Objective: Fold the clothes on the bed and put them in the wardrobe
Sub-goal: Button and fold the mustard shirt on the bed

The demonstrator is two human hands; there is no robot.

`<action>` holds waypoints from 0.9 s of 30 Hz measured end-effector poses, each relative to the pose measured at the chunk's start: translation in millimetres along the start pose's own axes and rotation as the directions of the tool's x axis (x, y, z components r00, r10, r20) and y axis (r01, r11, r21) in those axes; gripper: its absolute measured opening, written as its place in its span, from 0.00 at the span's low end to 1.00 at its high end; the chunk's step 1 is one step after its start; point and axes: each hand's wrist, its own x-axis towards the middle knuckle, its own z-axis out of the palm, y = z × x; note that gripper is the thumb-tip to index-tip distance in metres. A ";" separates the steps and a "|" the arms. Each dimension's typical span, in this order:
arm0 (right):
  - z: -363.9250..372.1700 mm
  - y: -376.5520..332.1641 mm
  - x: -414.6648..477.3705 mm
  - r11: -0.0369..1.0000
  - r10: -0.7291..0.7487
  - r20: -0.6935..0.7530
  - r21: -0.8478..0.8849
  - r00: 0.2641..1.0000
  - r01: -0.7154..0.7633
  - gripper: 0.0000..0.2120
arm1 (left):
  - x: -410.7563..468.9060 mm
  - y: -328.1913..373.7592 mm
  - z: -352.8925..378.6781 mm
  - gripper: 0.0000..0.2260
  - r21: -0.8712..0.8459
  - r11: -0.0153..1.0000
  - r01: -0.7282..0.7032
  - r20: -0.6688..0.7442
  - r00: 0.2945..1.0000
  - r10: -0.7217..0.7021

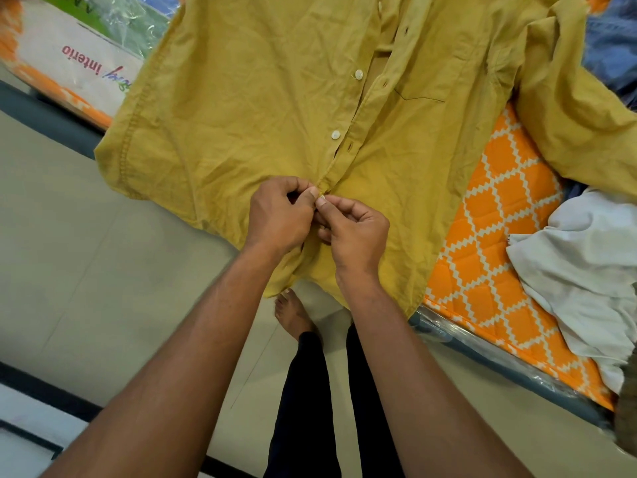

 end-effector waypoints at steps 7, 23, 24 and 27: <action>-1.3 -7.1 2.9 0.998 0.050 0.046 -0.052 0.998 -0.048 0.01 | 4.4 -1.1 -5.6 0.06 0.058 0.996 -0.065 0.017 0.998 0.064; -2.0 -23.3 10.9 0.971 0.100 0.247 -0.237 0.964 -0.040 0.05 | 33.1 -12.0 -30.1 0.07 0.168 0.953 -0.252 0.290 0.937 0.196; -3.0 -25.8 12.4 0.965 0.127 0.265 -0.254 0.956 -0.058 0.05 | 33.6 -10.8 -30.5 0.07 0.188 0.946 -0.264 0.302 0.932 0.200; -3.3 -35.0 19.3 0.934 0.221 0.283 -0.338 0.933 -0.119 0.04 | 31.4 -10.8 -32.2 0.03 0.298 0.897 -0.327 0.259 0.932 0.254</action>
